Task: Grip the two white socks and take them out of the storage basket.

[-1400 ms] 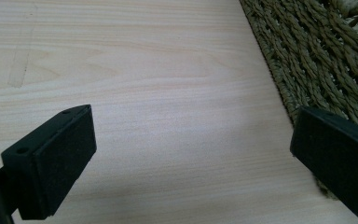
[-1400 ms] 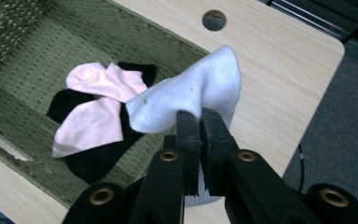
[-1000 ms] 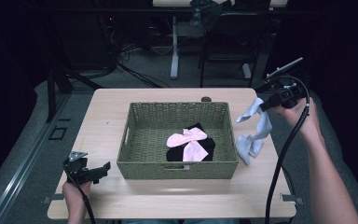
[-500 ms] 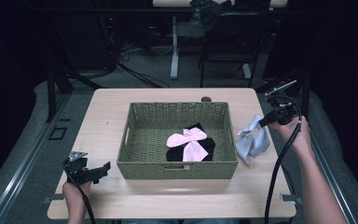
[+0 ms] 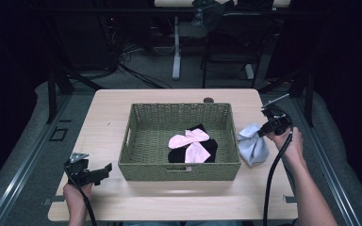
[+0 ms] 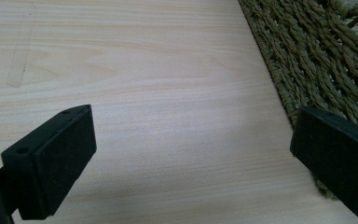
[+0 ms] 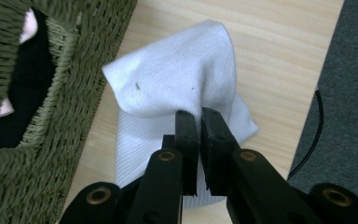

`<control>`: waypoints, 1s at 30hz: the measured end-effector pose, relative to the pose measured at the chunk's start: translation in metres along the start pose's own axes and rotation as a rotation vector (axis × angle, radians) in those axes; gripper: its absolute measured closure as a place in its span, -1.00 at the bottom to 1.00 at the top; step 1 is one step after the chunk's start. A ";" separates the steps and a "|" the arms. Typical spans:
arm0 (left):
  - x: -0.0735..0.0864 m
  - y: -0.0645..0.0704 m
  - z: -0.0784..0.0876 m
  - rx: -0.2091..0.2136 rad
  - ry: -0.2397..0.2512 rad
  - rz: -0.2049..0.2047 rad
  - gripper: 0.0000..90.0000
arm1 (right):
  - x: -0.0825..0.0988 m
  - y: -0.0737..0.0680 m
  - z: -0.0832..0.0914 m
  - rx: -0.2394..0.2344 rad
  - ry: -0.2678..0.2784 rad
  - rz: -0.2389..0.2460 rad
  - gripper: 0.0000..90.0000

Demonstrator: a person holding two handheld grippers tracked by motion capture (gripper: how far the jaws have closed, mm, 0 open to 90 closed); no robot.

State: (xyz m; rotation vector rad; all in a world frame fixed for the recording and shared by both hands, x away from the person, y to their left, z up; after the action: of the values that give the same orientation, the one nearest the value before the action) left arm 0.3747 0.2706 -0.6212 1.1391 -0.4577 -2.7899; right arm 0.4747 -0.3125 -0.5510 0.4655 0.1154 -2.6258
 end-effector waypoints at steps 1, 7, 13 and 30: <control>0.000 0.000 0.000 0.001 0.000 0.000 -0.99 | 0.002 -0.001 -0.006 -0.008 -0.006 -0.008 0.89; 0.000 0.000 0.000 0.002 0.000 0.000 -0.99 | 0.005 -0.002 -0.014 -0.016 -0.018 -0.011 0.69; 0.000 0.000 0.000 0.002 0.000 0.000 -0.99 | 0.006 -0.004 -0.005 -0.007 0.022 -0.010 0.13; 0.000 0.002 0.000 0.004 0.002 -0.003 -0.99 | 0.042 -0.031 0.030 -0.048 0.186 0.048 -0.72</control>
State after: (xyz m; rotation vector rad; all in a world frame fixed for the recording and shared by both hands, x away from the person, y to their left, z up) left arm 0.3748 0.2690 -0.6212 1.1439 -0.4622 -2.7919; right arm 0.4167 -0.3082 -0.5372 0.6863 0.2234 -2.5230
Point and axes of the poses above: each handheld gripper's, and its own axes: z roughly backward along the jaws, x roughly out of its underside, y roughly to its right, the point moved 9 cm from there along -z, roughly forward along the jaws, and after that the axes turned 13 degrees about z, right-handed, at the moved point
